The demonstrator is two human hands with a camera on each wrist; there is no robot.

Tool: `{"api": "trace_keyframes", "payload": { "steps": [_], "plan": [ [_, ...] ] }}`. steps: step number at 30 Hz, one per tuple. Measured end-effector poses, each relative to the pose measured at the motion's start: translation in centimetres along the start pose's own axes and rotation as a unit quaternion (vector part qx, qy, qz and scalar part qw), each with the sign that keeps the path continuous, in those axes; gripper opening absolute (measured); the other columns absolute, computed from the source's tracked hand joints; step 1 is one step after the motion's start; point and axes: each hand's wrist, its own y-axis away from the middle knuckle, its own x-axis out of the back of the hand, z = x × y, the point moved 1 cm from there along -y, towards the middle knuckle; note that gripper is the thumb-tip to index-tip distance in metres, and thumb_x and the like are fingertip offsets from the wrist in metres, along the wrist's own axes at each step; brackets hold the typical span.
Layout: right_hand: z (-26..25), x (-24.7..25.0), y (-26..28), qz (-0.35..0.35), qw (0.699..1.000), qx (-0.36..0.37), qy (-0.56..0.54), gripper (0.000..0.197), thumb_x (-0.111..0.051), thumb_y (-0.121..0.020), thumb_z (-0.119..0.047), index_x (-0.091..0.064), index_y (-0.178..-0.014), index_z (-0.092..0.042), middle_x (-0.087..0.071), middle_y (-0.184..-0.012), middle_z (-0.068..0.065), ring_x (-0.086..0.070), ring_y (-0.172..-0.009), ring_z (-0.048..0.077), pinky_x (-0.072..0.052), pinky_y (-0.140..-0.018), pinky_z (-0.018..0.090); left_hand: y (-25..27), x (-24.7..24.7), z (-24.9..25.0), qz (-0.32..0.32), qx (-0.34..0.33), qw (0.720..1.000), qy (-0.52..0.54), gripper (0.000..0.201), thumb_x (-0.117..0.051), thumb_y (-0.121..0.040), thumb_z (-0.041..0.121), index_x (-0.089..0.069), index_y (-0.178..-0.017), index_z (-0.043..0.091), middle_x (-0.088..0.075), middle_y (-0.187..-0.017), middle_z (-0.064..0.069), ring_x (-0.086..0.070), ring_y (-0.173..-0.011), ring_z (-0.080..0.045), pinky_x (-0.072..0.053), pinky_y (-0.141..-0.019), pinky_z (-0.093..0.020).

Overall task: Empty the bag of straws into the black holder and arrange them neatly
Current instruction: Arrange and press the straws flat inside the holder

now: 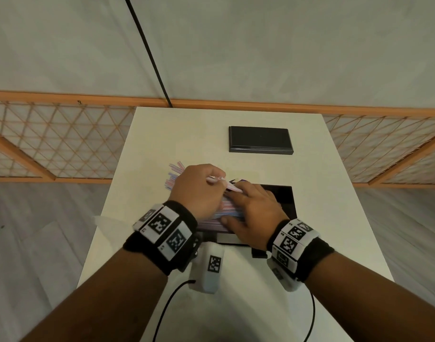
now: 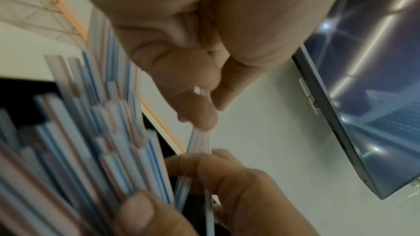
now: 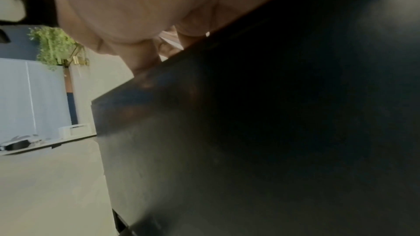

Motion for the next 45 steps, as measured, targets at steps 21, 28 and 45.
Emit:
{"api": "trace_keyframes", "payload": {
  "steps": [21, 28, 45],
  "plan": [
    [-2.9, 0.8, -0.4, 0.025, 0.988, 0.123, 0.090, 0.048, -0.040, -0.089, -0.046, -0.068, -0.105, -0.011, -0.057, -0.115, 0.003, -0.055, -0.092, 0.027, -0.047, -0.087, 0.044, 0.6, 0.5, -3.5, 0.190, -0.130, 0.968, -0.099, 0.084, -0.014, -0.092, 0.062, -0.017, -0.161, 0.015, -0.011, -0.171, -0.008, -0.009, -0.157, -0.025, -0.008, -0.126, -0.048],
    [-1.1, 0.9, -0.3, 0.017, 0.995, 0.101, -0.019, 0.045, -0.052, -0.084, -0.062, -0.056, -0.101, -0.021, -0.053, -0.110, -0.001, -0.052, -0.095, 0.020, -0.048, -0.086, 0.037, -0.6, 0.9, -7.2, 0.213, 0.107, 0.908, 0.344, 0.065, -0.041, -0.103, 0.056, -0.032, -0.155, 0.019, -0.038, -0.160, -0.003, -0.036, -0.147, -0.020, -0.027, -0.107, -0.029],
    [1.3, -0.5, -2.0, -0.120, 0.990, -0.071, 0.025, 0.085, -0.046, -0.065, -0.088, -0.045, -0.132, -0.035, -0.045, -0.104, -0.006, -0.050, -0.103, 0.020, -0.046, -0.094, 0.046, -2.8, 1.8, -6.0, 0.079, 0.070, 0.970, 0.218, 0.034, -0.075, -0.089, 0.030, -0.065, -0.121, 0.022, -0.072, -0.102, -0.010, -0.067, -0.081, -0.018, -0.056, -0.071, -0.043]
  ]
}}
